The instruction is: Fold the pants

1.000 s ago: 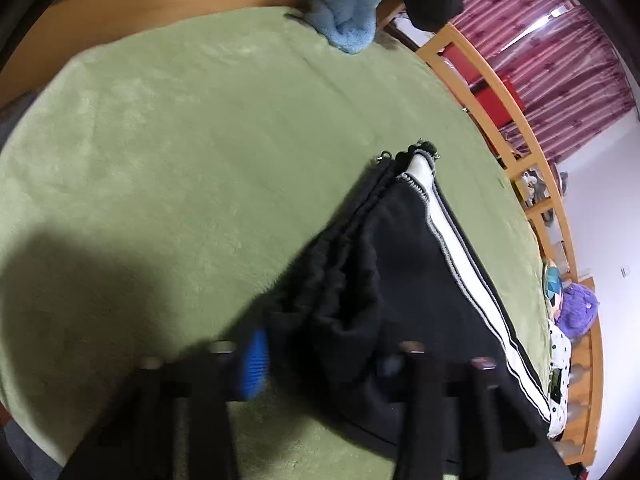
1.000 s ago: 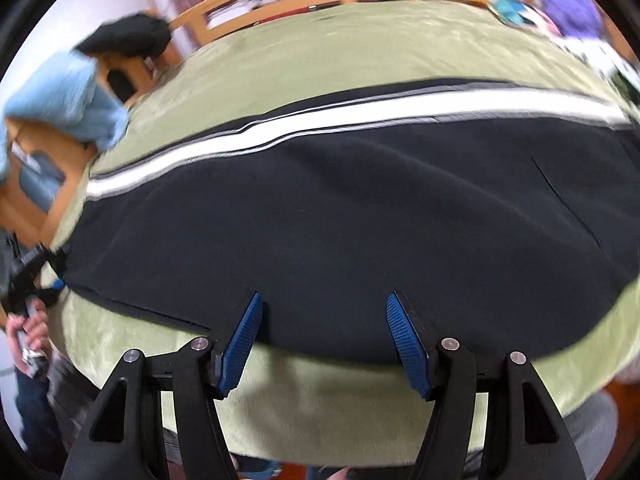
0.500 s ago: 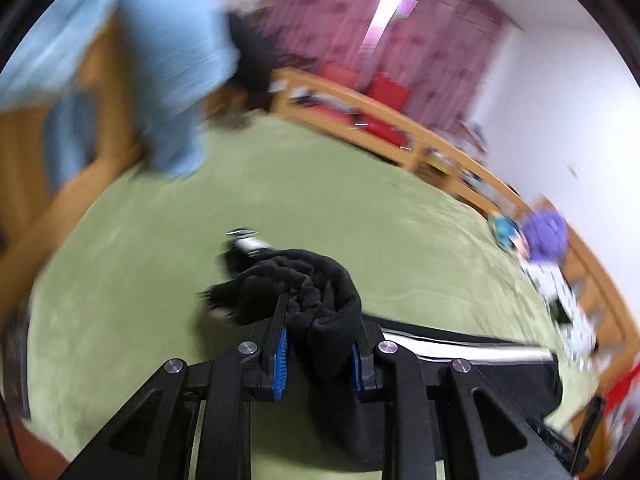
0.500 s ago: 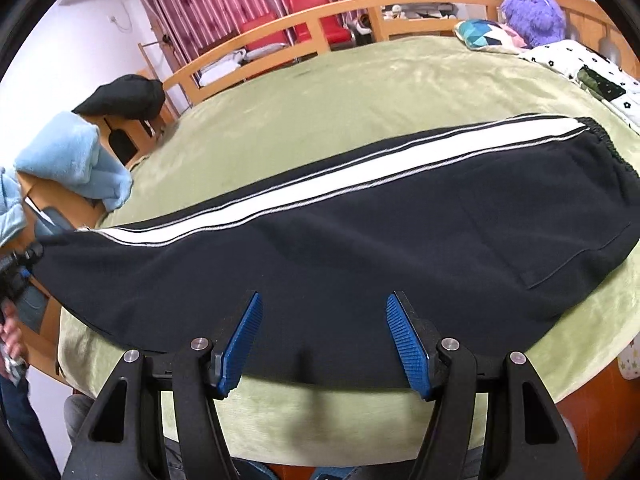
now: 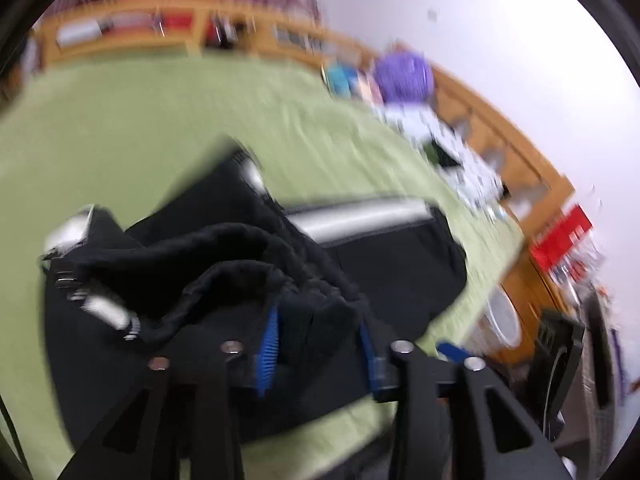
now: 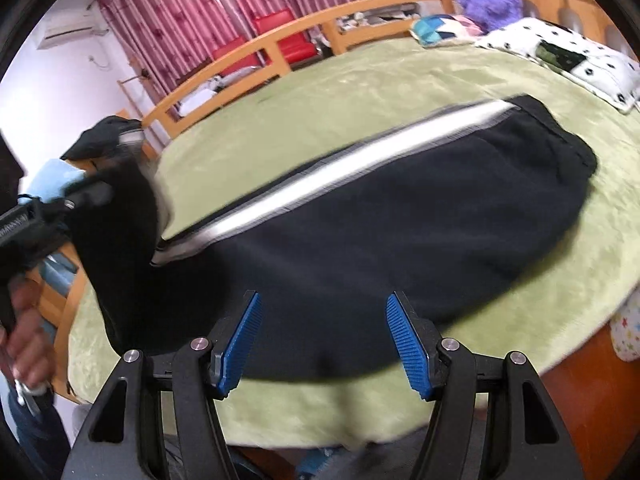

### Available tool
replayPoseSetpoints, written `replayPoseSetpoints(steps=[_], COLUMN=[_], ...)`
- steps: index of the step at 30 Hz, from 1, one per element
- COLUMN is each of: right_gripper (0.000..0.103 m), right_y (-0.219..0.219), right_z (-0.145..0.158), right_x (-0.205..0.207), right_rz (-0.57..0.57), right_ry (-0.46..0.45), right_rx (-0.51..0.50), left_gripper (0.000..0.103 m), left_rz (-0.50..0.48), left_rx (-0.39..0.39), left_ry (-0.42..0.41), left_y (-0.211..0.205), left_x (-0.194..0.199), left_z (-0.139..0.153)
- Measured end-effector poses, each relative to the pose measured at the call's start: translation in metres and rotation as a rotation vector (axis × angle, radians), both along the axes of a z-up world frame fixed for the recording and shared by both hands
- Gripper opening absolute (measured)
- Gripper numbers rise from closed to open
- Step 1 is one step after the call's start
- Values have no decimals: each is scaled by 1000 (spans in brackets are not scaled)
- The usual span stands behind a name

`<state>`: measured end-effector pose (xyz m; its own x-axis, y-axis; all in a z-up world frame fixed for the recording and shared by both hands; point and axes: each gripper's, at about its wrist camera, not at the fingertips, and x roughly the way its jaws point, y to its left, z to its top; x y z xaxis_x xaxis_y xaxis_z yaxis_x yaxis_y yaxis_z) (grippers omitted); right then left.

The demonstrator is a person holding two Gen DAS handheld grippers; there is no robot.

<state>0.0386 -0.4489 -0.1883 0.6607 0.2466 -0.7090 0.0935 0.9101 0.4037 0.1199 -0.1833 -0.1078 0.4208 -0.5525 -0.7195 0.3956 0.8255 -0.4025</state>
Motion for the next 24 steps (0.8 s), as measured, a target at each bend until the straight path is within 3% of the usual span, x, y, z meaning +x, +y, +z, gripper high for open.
replayPoseSetpoints(steps=[1,3,4,9,16,18,19,20,21,22,24], right_gripper=[64,64,64,65,71,71,71,65,43,29,15], right_y=[-4,-8,-8,6,72,88,100,108,117,123,117], right_z=[-4,-8,-11,-20,-40,-45,-49,-51,-54,-54,-51], right_x=[-1,-1,2,25,68,76,82,85,86,86,80], right_rz=[-3,-2,3,63,210,233,235,234,234,233,265], right_ry=[13,19,18,12,38,54,74,90,109,111,86], right_rx=[13,34,47,144,224,203,127,70,-17,-120,-99], left_gripper=[42,60,63,65,65,65,65,65,65,65,65], left_rz=[5,32,48,188,393,437,451,472,483,494,497], left_rx=[4,18,22,36,49,50,44,29,19,5,-16], left_ry=[14,2,-1,23,94,125,133,146,154,165,174], left_y=[1,12,22,80,168,183,189,197,201,206,209], left_x=[-1,-10,-13,-16,-34,-39,-41,-44,-45,-47,-48], left_z=[-5,-12,-13,-17,-44,-52,-56,-60,-63,-66,-71])
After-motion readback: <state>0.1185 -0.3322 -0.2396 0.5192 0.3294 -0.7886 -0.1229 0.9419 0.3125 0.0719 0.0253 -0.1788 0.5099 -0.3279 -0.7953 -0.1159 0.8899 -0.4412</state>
